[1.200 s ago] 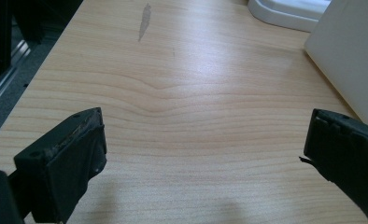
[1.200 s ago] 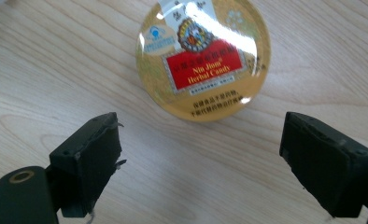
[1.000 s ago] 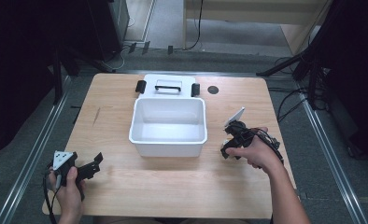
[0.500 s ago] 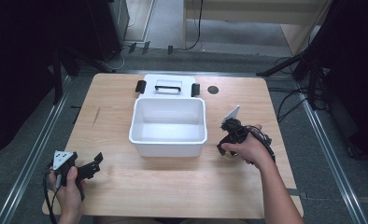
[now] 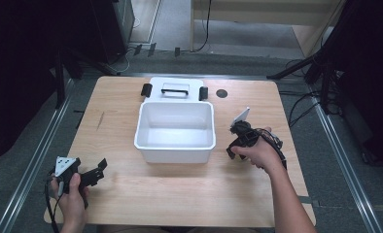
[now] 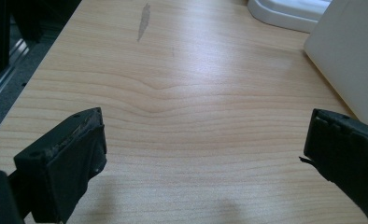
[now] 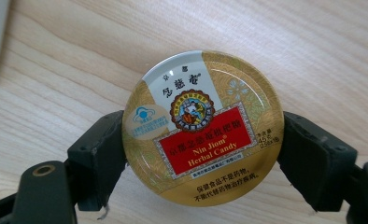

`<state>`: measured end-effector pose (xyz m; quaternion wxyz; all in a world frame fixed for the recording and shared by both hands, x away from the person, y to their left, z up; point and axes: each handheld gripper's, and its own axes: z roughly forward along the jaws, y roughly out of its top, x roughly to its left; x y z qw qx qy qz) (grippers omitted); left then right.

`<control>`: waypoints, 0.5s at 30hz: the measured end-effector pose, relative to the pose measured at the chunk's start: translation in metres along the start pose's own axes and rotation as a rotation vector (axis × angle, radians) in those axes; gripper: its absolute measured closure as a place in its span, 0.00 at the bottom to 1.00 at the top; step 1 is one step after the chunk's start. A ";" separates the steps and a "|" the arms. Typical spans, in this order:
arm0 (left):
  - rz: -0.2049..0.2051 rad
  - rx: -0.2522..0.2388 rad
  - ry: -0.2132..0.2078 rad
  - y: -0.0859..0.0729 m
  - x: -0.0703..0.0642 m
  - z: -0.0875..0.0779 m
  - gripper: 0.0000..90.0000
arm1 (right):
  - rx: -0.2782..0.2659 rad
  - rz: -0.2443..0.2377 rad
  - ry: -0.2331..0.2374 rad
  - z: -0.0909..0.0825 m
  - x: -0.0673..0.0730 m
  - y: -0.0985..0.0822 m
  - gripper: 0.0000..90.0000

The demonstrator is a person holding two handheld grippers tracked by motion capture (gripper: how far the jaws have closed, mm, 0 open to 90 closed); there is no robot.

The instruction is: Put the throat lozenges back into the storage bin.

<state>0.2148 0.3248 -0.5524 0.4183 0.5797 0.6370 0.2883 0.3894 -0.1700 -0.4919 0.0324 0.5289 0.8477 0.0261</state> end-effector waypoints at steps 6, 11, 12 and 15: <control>0.001 0.000 0.000 0.000 0.000 0.000 0.00 | -0.025 -0.011 -0.004 -0.021 0.001 0.002 0.23; 0.001 -0.001 0.001 0.000 0.000 0.000 0.00 | -0.042 -0.032 -0.001 -0.039 0.003 0.005 0.23; 0.001 -0.001 0.000 0.000 0.000 0.000 0.00 | -0.045 -0.031 0.000 -0.042 0.004 0.006 0.23; 0.002 0.000 0.000 0.000 0.000 0.000 0.00 | -0.057 -0.040 -0.002 -0.053 0.004 0.008 0.23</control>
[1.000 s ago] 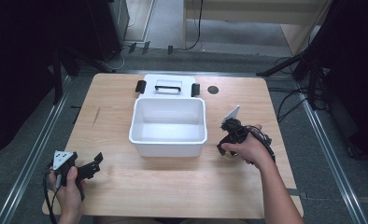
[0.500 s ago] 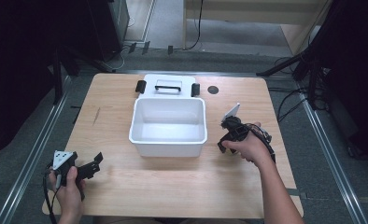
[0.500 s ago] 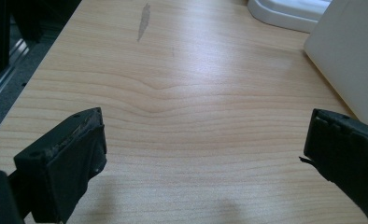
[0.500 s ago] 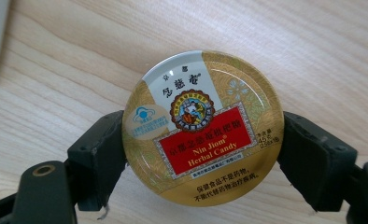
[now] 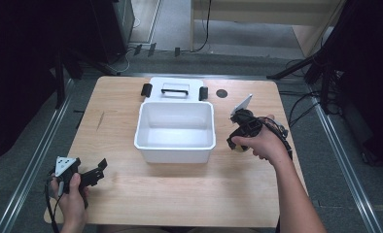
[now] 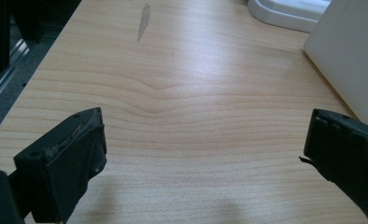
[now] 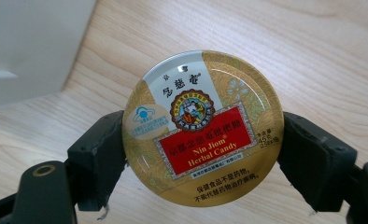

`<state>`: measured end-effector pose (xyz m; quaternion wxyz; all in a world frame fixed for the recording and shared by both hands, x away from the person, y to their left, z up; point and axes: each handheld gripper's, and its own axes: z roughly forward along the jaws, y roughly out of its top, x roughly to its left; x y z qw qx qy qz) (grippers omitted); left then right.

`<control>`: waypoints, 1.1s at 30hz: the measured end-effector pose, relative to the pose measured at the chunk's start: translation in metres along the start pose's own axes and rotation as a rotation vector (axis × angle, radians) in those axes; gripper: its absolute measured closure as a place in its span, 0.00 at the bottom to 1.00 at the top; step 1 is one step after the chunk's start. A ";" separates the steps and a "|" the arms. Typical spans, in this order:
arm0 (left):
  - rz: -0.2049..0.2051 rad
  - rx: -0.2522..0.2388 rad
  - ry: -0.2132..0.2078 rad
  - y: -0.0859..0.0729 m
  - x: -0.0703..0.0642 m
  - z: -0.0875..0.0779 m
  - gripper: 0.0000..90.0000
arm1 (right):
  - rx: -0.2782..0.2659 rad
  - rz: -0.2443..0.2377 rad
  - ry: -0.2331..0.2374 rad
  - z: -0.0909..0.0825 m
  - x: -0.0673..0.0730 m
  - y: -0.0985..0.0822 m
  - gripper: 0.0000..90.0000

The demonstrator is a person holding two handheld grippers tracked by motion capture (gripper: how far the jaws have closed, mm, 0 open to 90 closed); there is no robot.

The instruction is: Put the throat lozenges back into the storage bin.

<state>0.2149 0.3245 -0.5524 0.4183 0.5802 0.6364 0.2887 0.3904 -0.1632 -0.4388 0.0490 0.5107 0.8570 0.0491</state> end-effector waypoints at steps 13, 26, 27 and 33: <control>0.003 0.001 0.001 0.000 0.000 0.000 0.00 | -0.044 -0.028 -0.015 -0.039 0.012 0.012 0.23; -0.001 -0.003 0.003 0.000 -0.001 0.000 0.00 | -0.054 -0.061 -0.003 -0.065 0.029 0.026 0.23; -0.001 -0.002 0.003 0.000 -0.001 0.000 0.00 | -0.054 -0.066 -0.006 -0.067 0.032 0.028 0.23; -0.003 -0.001 0.004 0.000 -0.001 0.000 0.00 | -0.063 -0.087 -0.006 -0.075 0.044 0.036 0.23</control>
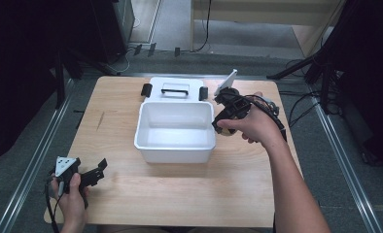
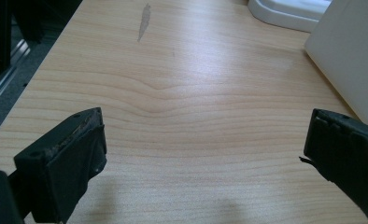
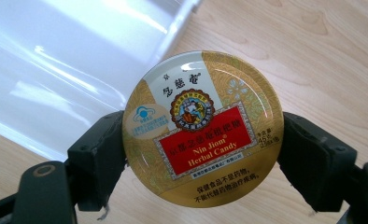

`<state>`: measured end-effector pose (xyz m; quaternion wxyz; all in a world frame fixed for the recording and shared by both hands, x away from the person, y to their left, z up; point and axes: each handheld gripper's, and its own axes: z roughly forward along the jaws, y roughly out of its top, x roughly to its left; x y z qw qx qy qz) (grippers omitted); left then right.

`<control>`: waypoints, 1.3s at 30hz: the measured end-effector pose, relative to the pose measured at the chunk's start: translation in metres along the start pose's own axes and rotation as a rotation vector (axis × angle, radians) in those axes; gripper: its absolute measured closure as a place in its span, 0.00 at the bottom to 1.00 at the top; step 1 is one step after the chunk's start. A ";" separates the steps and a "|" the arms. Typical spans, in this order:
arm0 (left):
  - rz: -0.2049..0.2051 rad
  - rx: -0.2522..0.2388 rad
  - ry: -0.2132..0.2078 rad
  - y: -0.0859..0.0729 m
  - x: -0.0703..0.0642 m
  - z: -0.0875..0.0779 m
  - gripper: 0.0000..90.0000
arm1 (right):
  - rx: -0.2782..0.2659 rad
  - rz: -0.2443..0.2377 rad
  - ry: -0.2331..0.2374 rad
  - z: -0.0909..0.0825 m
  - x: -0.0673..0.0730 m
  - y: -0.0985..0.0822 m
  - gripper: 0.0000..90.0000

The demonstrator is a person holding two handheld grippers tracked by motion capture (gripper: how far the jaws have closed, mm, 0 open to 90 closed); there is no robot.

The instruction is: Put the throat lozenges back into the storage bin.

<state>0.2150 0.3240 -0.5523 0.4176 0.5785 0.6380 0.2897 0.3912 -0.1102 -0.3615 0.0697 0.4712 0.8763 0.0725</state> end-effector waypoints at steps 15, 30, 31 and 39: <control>-0.006 0.000 -0.002 0.000 0.000 0.000 0.00 | -0.011 -0.065 0.012 0.000 0.032 0.024 0.23; -0.011 0.002 -0.003 0.000 0.001 0.000 0.00 | -0.008 -0.116 0.028 0.006 0.054 0.037 0.23; -0.011 0.002 -0.003 0.000 0.001 0.000 0.00 | -0.008 -0.114 0.029 0.007 0.056 0.038 0.23; -0.013 0.001 -0.003 0.000 0.001 0.000 0.00 | 0.008 -0.147 0.037 0.013 0.068 0.040 0.23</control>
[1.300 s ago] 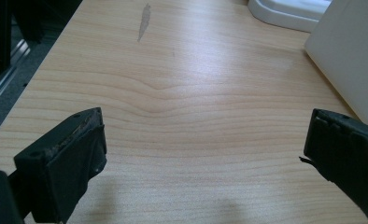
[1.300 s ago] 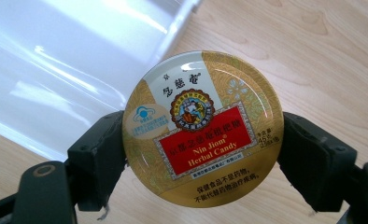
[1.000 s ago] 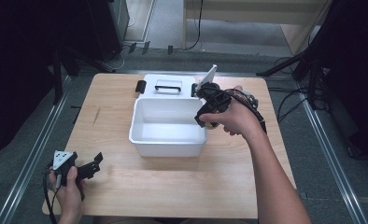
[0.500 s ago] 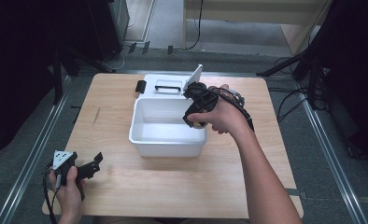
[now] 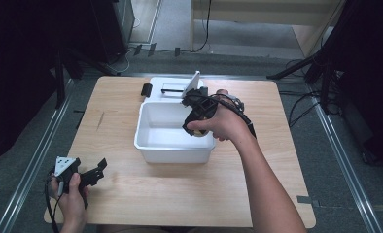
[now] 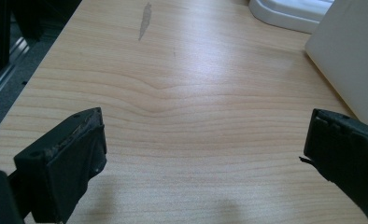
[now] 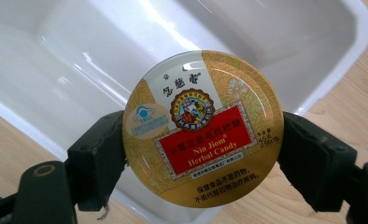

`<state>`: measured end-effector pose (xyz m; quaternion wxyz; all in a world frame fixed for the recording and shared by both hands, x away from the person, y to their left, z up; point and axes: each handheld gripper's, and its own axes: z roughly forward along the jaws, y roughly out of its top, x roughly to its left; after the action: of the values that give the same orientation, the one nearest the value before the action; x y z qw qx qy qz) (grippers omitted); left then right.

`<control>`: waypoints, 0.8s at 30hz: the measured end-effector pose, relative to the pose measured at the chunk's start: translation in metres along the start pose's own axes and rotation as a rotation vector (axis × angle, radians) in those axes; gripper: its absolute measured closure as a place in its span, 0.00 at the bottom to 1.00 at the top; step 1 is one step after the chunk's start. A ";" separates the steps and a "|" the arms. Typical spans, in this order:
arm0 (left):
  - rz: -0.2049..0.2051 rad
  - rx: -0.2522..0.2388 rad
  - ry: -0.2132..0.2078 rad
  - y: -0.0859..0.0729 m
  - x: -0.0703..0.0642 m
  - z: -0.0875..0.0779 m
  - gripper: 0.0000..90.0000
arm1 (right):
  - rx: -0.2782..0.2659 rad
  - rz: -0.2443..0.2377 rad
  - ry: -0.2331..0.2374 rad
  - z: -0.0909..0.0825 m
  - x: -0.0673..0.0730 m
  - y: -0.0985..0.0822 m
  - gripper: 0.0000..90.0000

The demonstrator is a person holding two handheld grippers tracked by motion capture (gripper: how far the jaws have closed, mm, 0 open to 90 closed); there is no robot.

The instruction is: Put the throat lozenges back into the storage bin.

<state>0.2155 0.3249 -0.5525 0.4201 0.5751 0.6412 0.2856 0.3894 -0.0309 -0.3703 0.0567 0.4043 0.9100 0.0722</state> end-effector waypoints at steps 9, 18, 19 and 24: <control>-0.001 0.001 -0.001 0.000 0.000 0.000 0.00 | 0.009 -0.055 -0.006 0.016 0.004 -0.002 0.23; 0.000 -0.003 0.000 0.000 0.000 0.000 0.00 | -0.030 -0.250 -0.029 0.029 0.005 -0.010 0.23; 0.001 -0.003 0.000 0.000 0.000 0.000 0.00 | -0.037 -0.272 -0.025 0.031 0.005 -0.011 0.23; 0.001 -0.003 0.000 0.000 0.000 0.000 0.00 | -0.053 -0.376 -0.024 0.037 0.003 -0.016 0.23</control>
<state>0.2156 0.3249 -0.5525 0.4206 0.5749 0.6405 0.2870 0.3818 -0.0360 -0.4095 0.0906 0.2264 0.9666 0.0794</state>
